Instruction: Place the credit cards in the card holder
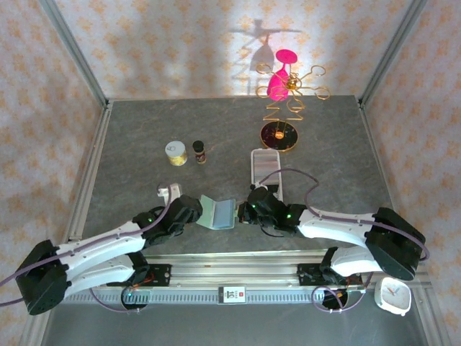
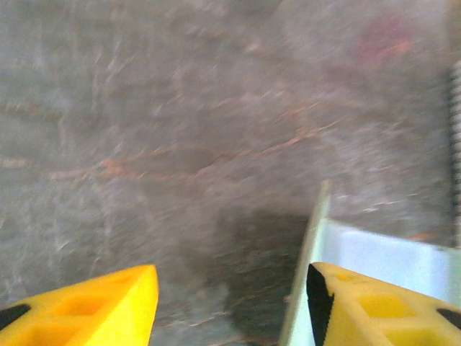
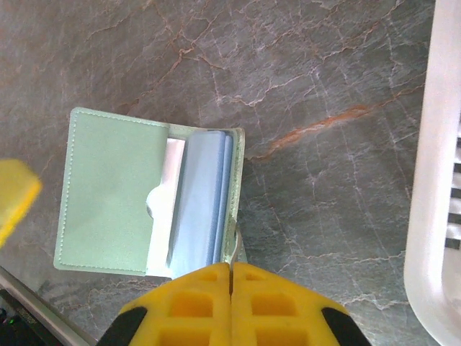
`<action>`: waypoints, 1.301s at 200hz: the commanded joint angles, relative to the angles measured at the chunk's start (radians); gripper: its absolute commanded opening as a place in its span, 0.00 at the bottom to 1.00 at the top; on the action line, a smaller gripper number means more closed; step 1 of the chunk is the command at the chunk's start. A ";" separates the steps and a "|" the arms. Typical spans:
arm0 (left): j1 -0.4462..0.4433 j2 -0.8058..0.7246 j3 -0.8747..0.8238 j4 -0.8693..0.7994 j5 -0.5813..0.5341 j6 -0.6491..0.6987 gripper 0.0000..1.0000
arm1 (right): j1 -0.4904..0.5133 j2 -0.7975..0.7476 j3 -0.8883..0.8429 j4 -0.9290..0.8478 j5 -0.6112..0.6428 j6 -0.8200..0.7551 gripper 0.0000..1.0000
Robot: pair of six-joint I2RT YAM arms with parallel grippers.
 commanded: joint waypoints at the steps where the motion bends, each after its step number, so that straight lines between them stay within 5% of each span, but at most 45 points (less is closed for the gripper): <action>1: 0.009 -0.050 0.087 -0.042 -0.018 0.070 0.54 | 0.005 -0.014 0.027 -0.008 0.004 -0.011 0.00; 54: 0.006 0.045 0.128 0.173 0.306 0.114 0.46 | 0.005 -0.029 0.014 0.010 0.007 -0.009 0.00; 137: 0.003 0.274 0.048 0.334 0.412 0.076 0.54 | 0.005 -0.045 0.010 0.012 0.011 -0.011 0.00; 260: 0.003 0.378 -0.024 0.450 0.433 0.065 0.57 | 0.004 -0.049 0.009 0.012 0.008 -0.009 0.00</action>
